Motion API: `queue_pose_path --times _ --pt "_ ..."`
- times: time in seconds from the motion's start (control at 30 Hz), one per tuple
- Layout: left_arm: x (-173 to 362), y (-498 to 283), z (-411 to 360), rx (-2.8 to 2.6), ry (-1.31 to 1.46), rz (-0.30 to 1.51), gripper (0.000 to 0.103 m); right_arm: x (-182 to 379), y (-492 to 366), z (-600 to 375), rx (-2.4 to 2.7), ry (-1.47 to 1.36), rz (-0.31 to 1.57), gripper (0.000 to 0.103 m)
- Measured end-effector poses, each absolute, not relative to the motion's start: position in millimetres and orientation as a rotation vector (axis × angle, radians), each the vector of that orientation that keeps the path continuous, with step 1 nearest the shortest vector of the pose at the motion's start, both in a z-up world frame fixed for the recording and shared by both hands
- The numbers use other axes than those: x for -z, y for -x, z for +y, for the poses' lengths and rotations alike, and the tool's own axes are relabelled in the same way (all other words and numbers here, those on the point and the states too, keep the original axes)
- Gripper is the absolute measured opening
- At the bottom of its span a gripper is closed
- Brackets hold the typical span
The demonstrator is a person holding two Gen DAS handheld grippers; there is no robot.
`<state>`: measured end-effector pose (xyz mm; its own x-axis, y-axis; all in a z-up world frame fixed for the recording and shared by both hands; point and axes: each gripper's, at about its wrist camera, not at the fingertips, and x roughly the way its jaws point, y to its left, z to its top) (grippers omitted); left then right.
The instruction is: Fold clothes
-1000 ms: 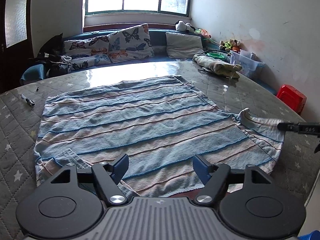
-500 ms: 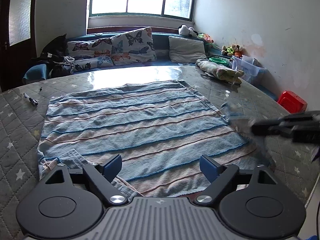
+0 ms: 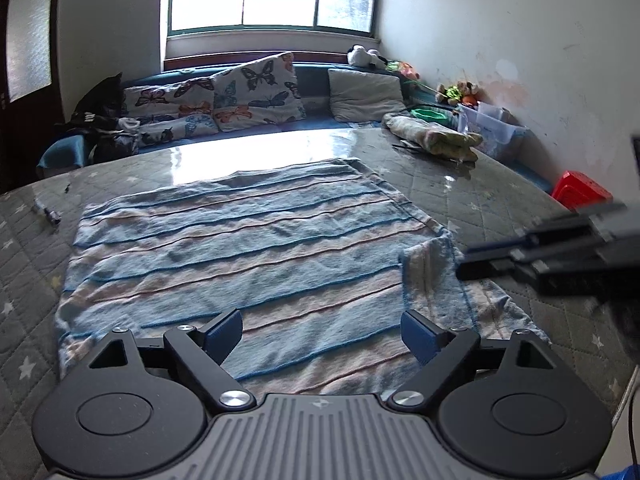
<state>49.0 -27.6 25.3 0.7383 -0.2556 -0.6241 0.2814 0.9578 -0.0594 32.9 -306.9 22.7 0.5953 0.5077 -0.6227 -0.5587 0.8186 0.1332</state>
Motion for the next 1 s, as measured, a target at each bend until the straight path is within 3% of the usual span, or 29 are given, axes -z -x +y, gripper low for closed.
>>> queue_pose_path --times 0.53,1.0 --pt "12 -69 -72 0.354 -0.187 0.749 0.088 11 -98 -291 -0.581 0.194 0.767 0.018" --pt "9 -52 -71 0.366 -0.233 0.704 0.088 -8 -16 -317 -0.687 0.287 0.783 0.018"
